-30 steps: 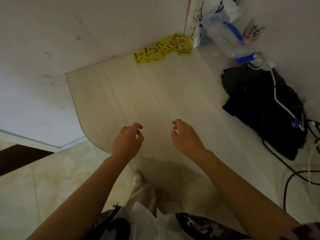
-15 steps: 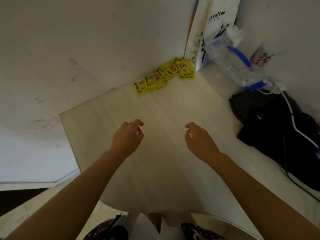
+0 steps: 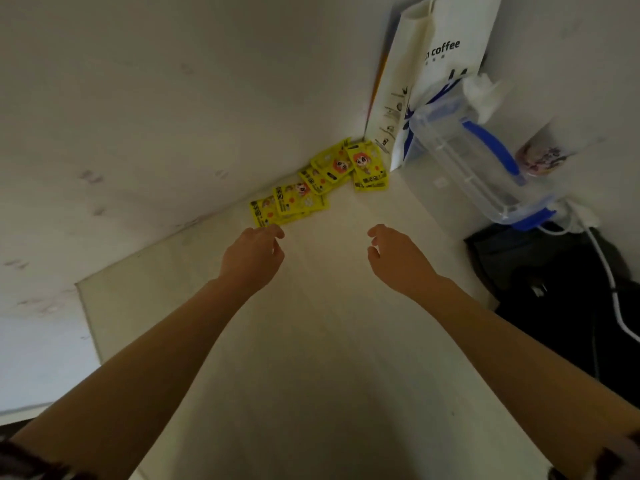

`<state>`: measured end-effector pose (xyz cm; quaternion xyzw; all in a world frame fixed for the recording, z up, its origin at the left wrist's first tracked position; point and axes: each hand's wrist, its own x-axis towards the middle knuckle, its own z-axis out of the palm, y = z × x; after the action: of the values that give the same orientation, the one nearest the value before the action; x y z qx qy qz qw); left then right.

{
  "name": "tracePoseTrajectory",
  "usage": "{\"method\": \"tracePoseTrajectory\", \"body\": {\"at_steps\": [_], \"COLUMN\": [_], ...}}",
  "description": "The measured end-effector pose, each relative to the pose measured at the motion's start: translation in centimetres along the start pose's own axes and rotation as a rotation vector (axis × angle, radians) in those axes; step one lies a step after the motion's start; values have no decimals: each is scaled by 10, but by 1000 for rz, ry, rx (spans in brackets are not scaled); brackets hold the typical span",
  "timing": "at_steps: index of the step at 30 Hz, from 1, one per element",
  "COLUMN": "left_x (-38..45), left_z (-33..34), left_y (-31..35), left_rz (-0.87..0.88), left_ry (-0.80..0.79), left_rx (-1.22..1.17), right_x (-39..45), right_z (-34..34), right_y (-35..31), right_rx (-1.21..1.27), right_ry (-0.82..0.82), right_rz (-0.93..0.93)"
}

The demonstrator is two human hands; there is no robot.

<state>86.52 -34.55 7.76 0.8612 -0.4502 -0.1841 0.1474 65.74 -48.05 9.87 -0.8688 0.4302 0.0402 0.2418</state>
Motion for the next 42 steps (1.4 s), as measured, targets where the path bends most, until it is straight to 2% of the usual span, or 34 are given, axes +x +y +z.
{"method": "tracePoseTrajectory", "body": {"at_steps": [8,13,18,21,28,35,39,42], "left_x": [80,112,128,130,111,69,51,44], "left_z": [17,30,46,55,65,67,72,70], "left_y": [9,11,8,3,-7,4,6,7], "left_rz": [-13,-9,-17,-40,3,-45,-55,-88], "left_ry": [-11,56,71,12,-8,11,63,38], "left_rx": [22,36,75,136,149,127,156,164], "right_x": [115,177,219,233,187,117,89,84], "right_z": [-11,-2,18,27,46,52,59,57], "right_y": [20,32,39,41,44,41,42,43], "right_rx": [-103,-146,-192,-265,-265,-254,-294,-275], "right_ry": [59,107,67,6,21,-24,62,164], "right_rz": [-66,-109,-97,-111,-131,-103,-107,-83]}}
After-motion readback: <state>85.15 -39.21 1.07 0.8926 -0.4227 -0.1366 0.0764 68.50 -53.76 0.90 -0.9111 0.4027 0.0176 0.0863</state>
